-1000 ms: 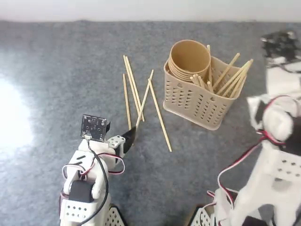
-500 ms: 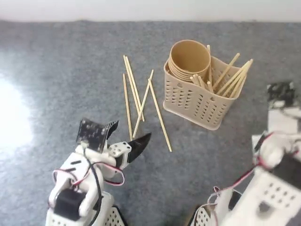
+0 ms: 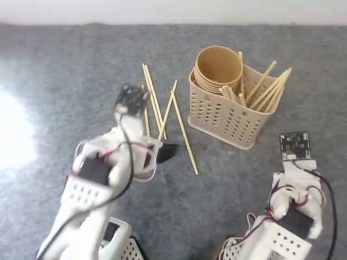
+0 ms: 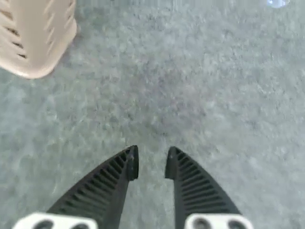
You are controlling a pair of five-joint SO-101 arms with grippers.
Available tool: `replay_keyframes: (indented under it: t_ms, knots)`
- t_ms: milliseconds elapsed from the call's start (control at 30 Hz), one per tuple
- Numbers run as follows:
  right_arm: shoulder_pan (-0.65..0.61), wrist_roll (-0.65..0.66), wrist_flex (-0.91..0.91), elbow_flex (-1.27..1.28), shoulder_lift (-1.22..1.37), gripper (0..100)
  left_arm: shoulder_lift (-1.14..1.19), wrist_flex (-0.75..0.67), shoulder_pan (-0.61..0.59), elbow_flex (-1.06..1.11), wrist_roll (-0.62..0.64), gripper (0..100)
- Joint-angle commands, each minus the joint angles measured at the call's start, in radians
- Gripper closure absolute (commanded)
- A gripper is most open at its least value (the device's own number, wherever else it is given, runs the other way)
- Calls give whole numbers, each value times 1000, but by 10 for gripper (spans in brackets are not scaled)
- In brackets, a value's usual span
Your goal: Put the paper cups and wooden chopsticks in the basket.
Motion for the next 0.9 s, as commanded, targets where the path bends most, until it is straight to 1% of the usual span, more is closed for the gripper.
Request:
replay_keyframes:
  t_ms: [0, 100, 200, 600, 733, 800, 867]
  knots:
    - [10, -89, -68, 107, -94, 915, 229, 0, 9, -131, 14, 672]
    - [-5, -130, -81, 201, -170, 915, 390, 0, 9, -228, 17, 672]
    - [-13, -132, -70, 226, -228, 915, 537, 2, 9, -320, 15, 673]
    - [-16, -127, -79, 242, -219, 918, 1086, 6, 9, -711, 12, 674]
    - [-18, -127, -79, 244, -219, 919, 1223, 8, -11, -851, 12, 675]
    - [-18, -127, -79, 244, -219, 919, 1277, 8, -37, -920, 11, 705]
    - [-18, -127, -79, 245, -219, 919, 1327, 5, -66, -983, 9, 759]
